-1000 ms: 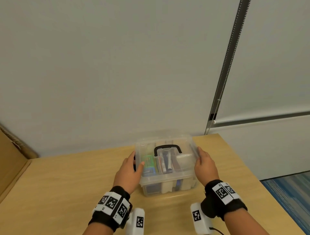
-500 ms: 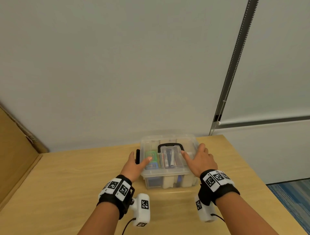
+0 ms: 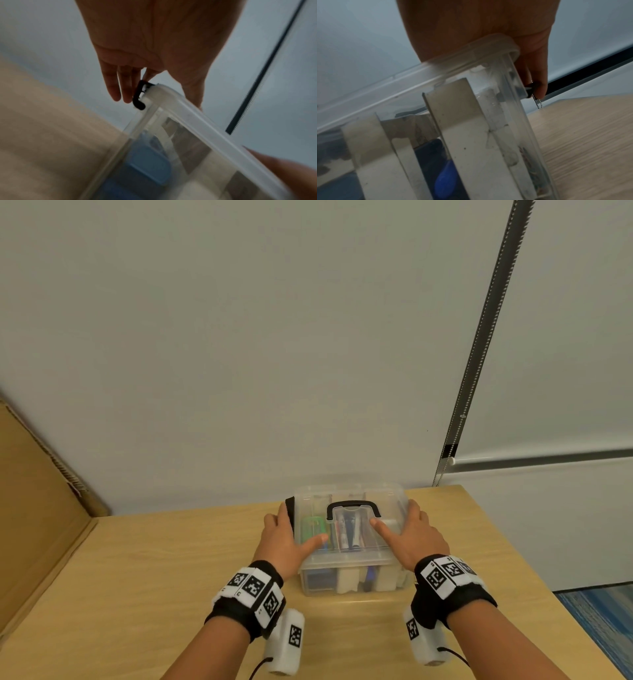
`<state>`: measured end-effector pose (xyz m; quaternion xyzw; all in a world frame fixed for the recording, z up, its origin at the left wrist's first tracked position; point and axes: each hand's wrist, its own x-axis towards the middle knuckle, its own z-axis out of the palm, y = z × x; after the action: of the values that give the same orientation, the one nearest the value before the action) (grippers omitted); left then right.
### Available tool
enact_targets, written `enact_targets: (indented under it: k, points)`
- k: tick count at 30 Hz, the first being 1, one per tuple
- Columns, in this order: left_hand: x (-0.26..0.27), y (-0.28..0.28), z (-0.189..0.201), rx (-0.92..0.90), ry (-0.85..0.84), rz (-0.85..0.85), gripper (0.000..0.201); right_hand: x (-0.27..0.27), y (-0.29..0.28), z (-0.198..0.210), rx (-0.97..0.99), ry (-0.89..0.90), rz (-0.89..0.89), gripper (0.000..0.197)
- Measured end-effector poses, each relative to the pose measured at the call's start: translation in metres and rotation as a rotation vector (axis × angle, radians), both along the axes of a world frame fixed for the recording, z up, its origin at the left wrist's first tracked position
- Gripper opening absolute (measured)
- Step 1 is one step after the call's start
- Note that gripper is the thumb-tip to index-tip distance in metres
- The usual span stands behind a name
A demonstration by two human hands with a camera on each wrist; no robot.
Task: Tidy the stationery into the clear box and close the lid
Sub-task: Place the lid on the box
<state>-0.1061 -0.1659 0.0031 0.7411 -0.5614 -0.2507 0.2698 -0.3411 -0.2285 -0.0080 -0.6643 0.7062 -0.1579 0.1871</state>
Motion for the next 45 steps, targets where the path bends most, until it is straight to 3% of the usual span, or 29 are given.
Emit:
enact_targets:
  k: [4, 7, 11, 15, 19, 22, 26, 30, 35, 41, 45]
  points:
    - [-0.009, -0.017, 0.000, 0.102, 0.225, 0.167, 0.131, -0.001, -0.001, -0.001, -0.001, -0.013, -0.004, 0.101]
    - [-0.014, -0.021, -0.004, 0.056, 0.261, 0.232, 0.123, -0.001, -0.002, -0.003, -0.007, -0.011, -0.006, 0.102]
    - [-0.016, -0.025, -0.006, 0.072, 0.232, 0.223, 0.101, -0.001, -0.002, -0.003, -0.015, 0.006, -0.010, 0.101]
    - [-0.018, -0.029, -0.005, 0.082, 0.086, 0.184, 0.088, 0.001, -0.002, -0.002, -0.008, 0.026, -0.005, 0.101]
    - [-0.018, -0.025, -0.008, 0.046, 0.071, 0.161, 0.090, 0.000, 0.000, 0.001, -0.001, 0.023, 0.002, 0.101]
    - [-0.018, -0.020, -0.010, 0.009, 0.088, 0.170, 0.102, 0.000, -0.003, 0.004, 0.041, -0.008, -0.019, 0.113]
    - [-0.019, -0.018, -0.012, -0.047, 0.101, 0.156, 0.117, -0.006, -0.015, 0.015, 0.207, -0.211, -0.138, 0.131]
    - [-0.019, -0.017, -0.010, -0.058, 0.175, 0.143, 0.108, -0.009, -0.025, 0.016, 0.298, -0.244, -0.143, 0.131]
    - [-0.018, -0.022, -0.016, -0.106, 0.263, 0.171, 0.098, -0.004, -0.024, 0.017, 0.200, -0.161, -0.188, 0.130]
    - [-0.016, -0.028, -0.023, -0.129, 0.299, 0.161, 0.102, 0.011, -0.015, 0.016, -0.032, -0.036, -0.099, 0.098]
    - [-0.015, -0.030, -0.026, -0.125, 0.311, 0.156, 0.110, 0.008, -0.009, 0.008, -0.113, -0.083, -0.133, 0.104]
